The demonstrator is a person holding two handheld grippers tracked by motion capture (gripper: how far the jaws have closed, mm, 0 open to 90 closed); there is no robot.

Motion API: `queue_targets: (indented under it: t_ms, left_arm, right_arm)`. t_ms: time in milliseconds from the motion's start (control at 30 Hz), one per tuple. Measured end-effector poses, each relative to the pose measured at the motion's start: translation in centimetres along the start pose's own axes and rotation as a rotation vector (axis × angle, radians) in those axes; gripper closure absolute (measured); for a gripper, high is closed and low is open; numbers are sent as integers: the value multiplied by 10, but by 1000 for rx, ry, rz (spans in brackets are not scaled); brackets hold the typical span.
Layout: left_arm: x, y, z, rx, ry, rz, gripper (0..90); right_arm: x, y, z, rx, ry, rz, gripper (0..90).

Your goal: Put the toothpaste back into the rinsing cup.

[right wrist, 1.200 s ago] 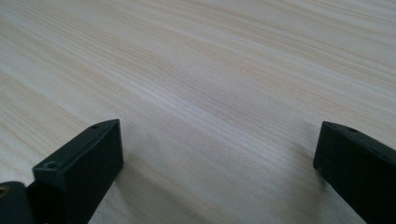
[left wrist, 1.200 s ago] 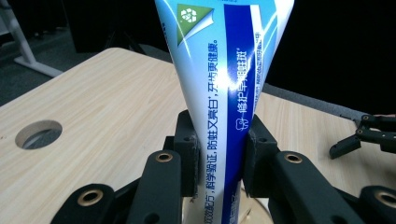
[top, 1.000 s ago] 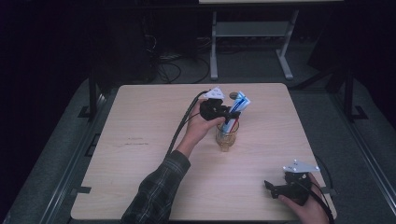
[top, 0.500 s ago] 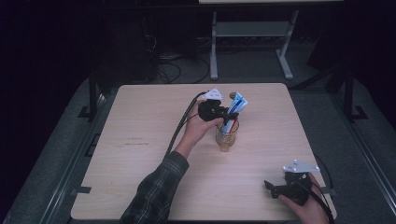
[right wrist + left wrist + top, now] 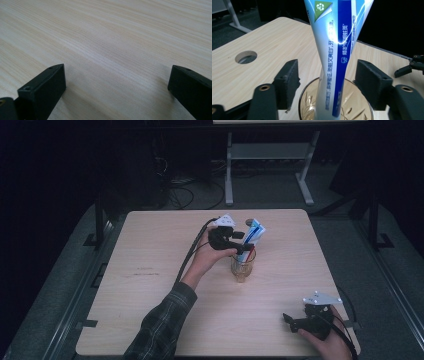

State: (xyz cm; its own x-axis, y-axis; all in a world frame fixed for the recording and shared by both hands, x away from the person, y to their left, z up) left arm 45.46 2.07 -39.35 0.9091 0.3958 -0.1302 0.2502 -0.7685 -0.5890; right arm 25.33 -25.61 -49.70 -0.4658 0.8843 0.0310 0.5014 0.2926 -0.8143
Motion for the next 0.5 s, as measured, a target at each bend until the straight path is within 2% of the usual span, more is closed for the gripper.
queue_targets:
  t_ms: [100,167,300,500]
  left_arm:
    - [0,-8,2,13,4,-18,318]
    - [0,-14,3,15,-5,-15,317]
    - [0,-24,6,39,-14,-31,318]
    - [-1,-41,12,46,-26,-56,319]
  right_arm:
    - [0,0,0,-1,0,-1,9]
    - [0,0,0,0,-1,1,9]
    - [0,0,0,0,-2,2,9]
    - [0,0,0,-1,-1,3,9]
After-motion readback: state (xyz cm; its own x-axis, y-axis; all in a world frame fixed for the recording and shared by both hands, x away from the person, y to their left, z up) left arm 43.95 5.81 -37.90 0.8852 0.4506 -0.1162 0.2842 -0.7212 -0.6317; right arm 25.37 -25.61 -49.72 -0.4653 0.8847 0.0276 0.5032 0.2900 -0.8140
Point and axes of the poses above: each handheld gripper's, and its own axes: y roughly forward along the jaws, z roughly out of its underside, x roughly to its left, the point moved 2 cm from there along y, roughly forward along the jaws, and after that the axes turned 9 degrees about x, right-handed, at the moved point
